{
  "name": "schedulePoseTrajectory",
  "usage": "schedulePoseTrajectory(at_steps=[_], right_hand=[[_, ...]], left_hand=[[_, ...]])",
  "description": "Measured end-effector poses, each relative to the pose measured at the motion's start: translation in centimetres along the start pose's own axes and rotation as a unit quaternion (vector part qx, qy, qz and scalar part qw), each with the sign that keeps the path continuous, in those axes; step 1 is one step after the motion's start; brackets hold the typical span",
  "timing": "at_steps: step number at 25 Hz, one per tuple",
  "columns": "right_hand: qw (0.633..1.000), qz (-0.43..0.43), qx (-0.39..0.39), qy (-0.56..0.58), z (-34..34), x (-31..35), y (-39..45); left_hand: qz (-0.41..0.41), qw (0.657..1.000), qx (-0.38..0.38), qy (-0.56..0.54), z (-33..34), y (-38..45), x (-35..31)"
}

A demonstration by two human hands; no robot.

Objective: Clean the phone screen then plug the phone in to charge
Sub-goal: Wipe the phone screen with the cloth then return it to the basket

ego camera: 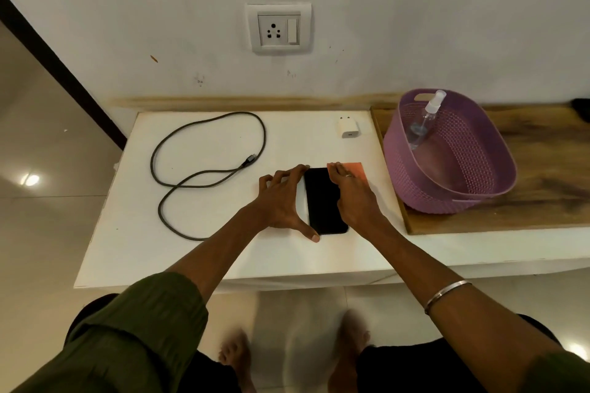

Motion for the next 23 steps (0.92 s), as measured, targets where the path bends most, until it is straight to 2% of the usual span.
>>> schedulePoseTrajectory(at_steps=[2, 4, 7, 9, 11, 14, 16, 18, 20, 23], right_hand=[[0.999, 0.037, 0.006, -0.040, -0.2, -0.2, 0.8], [0.998, 0.058, -0.027, -0.013, -2.1, 0.3, 0.4], [0.988, -0.011, -0.135, 0.074, -8.2, 2.6, -1.1], [0.969, -0.010, -0.211, 0.128, -14.0, 2.0, -2.8], [0.960, -0.004, -0.271, 0.069, -19.3, 0.3, -4.6], [0.953, 0.021, -0.299, -0.050, -23.8, -4.0, -6.1], [0.958, 0.060, -0.273, -0.064, -23.9, -7.8, -6.1], [0.975, 0.087, -0.200, -0.051, -22.0, -10.6, -5.3], [0.988, 0.077, -0.125, -0.053, -19.6, -11.9, -4.3], [0.991, 0.062, -0.058, -0.102, -16.2, -13.0, -2.6]], left_hand=[[0.001, 1.000, 0.000, 0.004, -0.1, 0.0, 0.0], [-0.002, 1.000, -0.001, 0.004, 0.0, 0.0, 0.3], [0.004, 1.000, -0.006, -0.003, 0.0, -0.1, 0.5], [0.007, 1.000, -0.006, -0.009, 0.1, -0.1, 0.5], [0.002, 1.000, -0.007, -0.014, 0.0, -0.1, 0.5], [-0.004, 1.000, -0.002, -0.003, 0.0, -0.1, 0.4], [-0.007, 1.000, 0.002, 0.004, -0.1, -0.1, 0.3], [-0.011, 1.000, 0.005, 0.006, -0.1, 0.0, 0.3], [-0.016, 1.000, 0.006, 0.007, -0.1, 0.2, 0.3], [-0.021, 1.000, 0.004, 0.013, 0.0, 0.3, 0.5]])
Point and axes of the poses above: each hand's wrist, its own y-axis towards the middle knuckle, its own z-axis out of the palm, x = y × z, the point moved 10 cm from there along y, towards the middle knuckle, and after that the axes turned 4 degrees about y, right-handed, at the moved point
